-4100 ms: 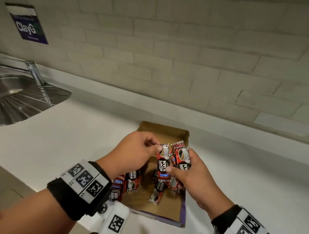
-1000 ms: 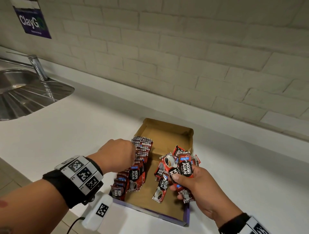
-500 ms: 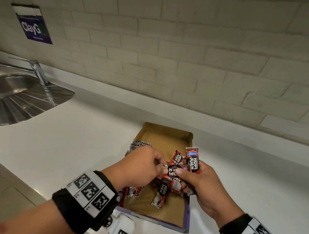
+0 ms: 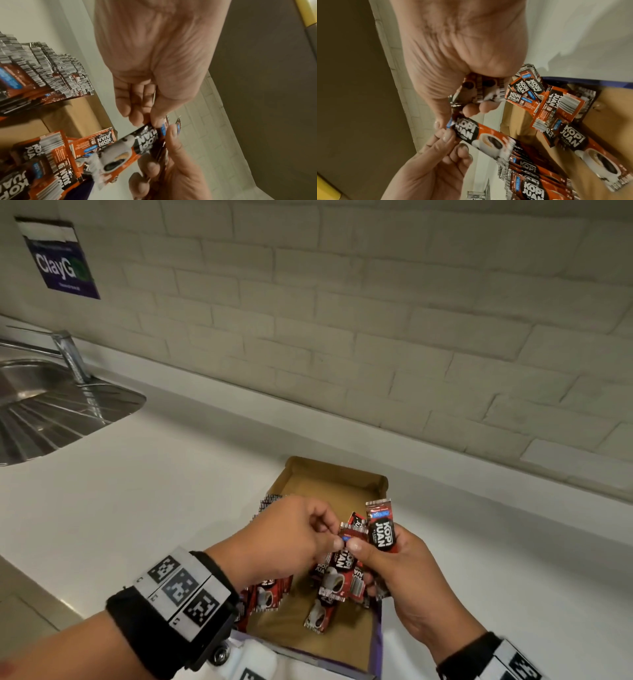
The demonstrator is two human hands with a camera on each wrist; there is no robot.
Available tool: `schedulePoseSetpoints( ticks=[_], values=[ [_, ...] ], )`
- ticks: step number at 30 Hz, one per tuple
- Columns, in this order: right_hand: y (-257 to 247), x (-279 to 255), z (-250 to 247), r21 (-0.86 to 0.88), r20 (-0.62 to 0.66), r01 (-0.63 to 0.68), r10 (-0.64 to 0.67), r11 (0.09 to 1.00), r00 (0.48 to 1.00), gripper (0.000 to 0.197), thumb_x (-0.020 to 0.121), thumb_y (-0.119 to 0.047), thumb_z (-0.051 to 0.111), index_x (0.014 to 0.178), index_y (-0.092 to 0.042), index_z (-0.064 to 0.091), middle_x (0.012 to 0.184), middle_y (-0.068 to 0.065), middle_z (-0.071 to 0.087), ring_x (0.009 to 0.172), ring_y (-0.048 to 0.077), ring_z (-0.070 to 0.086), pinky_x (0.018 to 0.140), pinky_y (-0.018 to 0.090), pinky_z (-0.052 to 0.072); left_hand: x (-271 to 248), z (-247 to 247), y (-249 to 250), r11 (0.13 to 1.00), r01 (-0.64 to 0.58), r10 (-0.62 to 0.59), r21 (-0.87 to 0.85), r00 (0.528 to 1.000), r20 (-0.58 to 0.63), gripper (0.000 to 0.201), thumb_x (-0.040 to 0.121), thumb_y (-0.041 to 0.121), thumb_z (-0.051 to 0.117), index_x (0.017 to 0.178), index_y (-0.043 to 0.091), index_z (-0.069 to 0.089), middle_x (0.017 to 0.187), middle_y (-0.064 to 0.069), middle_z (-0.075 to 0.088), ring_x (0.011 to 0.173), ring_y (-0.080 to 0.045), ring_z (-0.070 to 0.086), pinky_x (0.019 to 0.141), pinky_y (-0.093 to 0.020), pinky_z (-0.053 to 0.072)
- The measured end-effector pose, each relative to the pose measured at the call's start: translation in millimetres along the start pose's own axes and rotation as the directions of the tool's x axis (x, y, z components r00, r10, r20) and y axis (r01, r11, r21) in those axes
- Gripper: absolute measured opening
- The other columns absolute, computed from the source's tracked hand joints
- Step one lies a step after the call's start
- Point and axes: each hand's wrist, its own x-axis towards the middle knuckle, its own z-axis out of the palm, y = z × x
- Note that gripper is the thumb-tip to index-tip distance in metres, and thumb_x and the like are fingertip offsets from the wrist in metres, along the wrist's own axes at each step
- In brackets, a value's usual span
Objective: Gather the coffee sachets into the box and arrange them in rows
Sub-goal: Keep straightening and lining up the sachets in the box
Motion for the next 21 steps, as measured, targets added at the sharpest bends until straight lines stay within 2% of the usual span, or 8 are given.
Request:
schedulePoseSetpoints(
  ticks=[2, 6, 9, 12, 15, 16, 18, 21],
  values=[
    [1, -2, 1, -0.071, 0.051, -0.029, 0.033, 0.997, 0.998, 0.016, 0.085, -0.016, 0.081, 0.098, -0.025, 0.077, 0.08, 0.01, 0.075, 0.06, 0.016, 0.058, 0.05, 0.026, 0.046, 1, -3, -2, 0.992, 0.014, -0.02, -0.123, 0.999, -0.047, 0.01, 0.087, 0.008, 0.076, 0.086, 0.01, 0.066, 0.07, -0.006, 0.069, 0.064, -0.014, 0.069, 0.071, -0.034, 0.059],
    [9, -2, 3, -0.213, 0.038, -0.049, 0.058, 0.976, 0.998, 0.012, 0.086, -0.021, 0.081, 0.092, -0.031, 0.078, 0.068, 0.0, 0.07, 0.06, 0.015, 0.057, 0.057, 0.033, 0.047, -2, -9, -6, 0.977, 0.012, -0.039, -0.211, 0.992, -0.123, 0.012, 0.087, 0.004, 0.075, 0.089, 0.01, 0.064, 0.07, -0.005, 0.067, 0.066, -0.019, 0.071, 0.066, -0.029, 0.056],
    [8, -3, 6, -0.269, 0.049, -0.024, 0.039, 0.963, 0.998, 0.01, 0.085, -0.026, 0.083, 0.091, -0.032, 0.079, 0.082, -0.003, 0.079, 0.068, 0.011, 0.07, 0.063, 0.03, 0.053, -6, -12, -10, 0.979, 0.004, -0.028, -0.206, 0.993, -0.117, 0.012, 0.088, 0.01, 0.076, 0.094, 0.017, 0.068, 0.074, -0.001, 0.065, 0.068, -0.017, 0.07, 0.064, -0.027, 0.055],
    [9, -3, 7, -0.309, 0.057, -0.02, 0.04, 0.951, 0.998, 0.013, 0.083, -0.026, 0.084, 0.094, -0.028, 0.077, 0.086, -0.009, 0.079, 0.077, 0.007, 0.075, 0.063, 0.023, 0.052, -11, -23, -12, 0.998, -0.005, -0.002, -0.058, 0.993, -0.119, 0.006, 0.087, 0.018, 0.078, 0.086, 0.02, 0.073, 0.071, 0.004, 0.069, 0.065, -0.011, 0.065, 0.068, -0.032, 0.056],
    [17, 0, 6, -0.306, 0.016, -0.059, 0.067, 0.95, 0.998, 0.008, 0.087, -0.021, 0.08, 0.093, -0.026, 0.076, 0.081, -0.006, 0.078, 0.071, 0.01, 0.071, 0.062, 0.027, 0.05, -13, -38, -21, 0.994, 0.016, 0.001, 0.109, 0.987, -0.161, 0.009, 0.086, 0.024, 0.079, 0.081, 0.026, 0.072, 0.072, 0.01, 0.07, 0.064, -0.008, 0.064, 0.068, -0.029, 0.054],
    [19, 2, 5, -0.286, -0.006, -0.083, 0.085, 0.955, 0.996, 0.007, 0.089, -0.019, 0.078, 0.093, -0.025, 0.076, 0.076, -0.004, 0.076, 0.065, 0.011, 0.067, 0.06, 0.029, 0.049, -13, -44, -25, 0.986, 0.029, 0.002, 0.164, 0.983, -0.186, 0.009, 0.085, 0.027, 0.079, 0.08, 0.029, 0.072, 0.074, 0.011, 0.07, 0.065, -0.007, 0.064, 0.067, -0.027, 0.053],
    [22, 4, 1, -0.258, -0.032, -0.118, 0.114, 0.959, 0.993, 0.008, 0.093, -0.017, 0.072, 0.096, -0.024, 0.075, 0.067, -0.001, 0.067, 0.058, 0.013, 0.056, 0.055, 0.031, 0.046, -14, -52, -34, 0.953, 0.065, -0.008, 0.296, 0.981, -0.192, 0.01, 0.085, 0.031, 0.078, 0.079, 0.031, 0.071, 0.077, 0.012, 0.07, 0.068, -0.003, 0.063, 0.061, -0.016, 0.046],
    [25, 5, -3, -0.247, -0.028, -0.137, 0.134, 0.959, 0.991, 0.009, 0.095, -0.015, 0.068, 0.099, -0.022, 0.073, 0.062, -0.002, 0.062, 0.055, 0.012, 0.054, 0.051, 0.026, 0.044, -15, -53, -45, 0.885, 0.102, -0.056, 0.454, 0.992, -0.114, 0.009, 0.086, 0.031, 0.077, 0.08, 0.029, 0.071, 0.08, 0.015, 0.071, 0.071, 0.005, 0.062, 0.057, -0.008, 0.038]
  ],
)
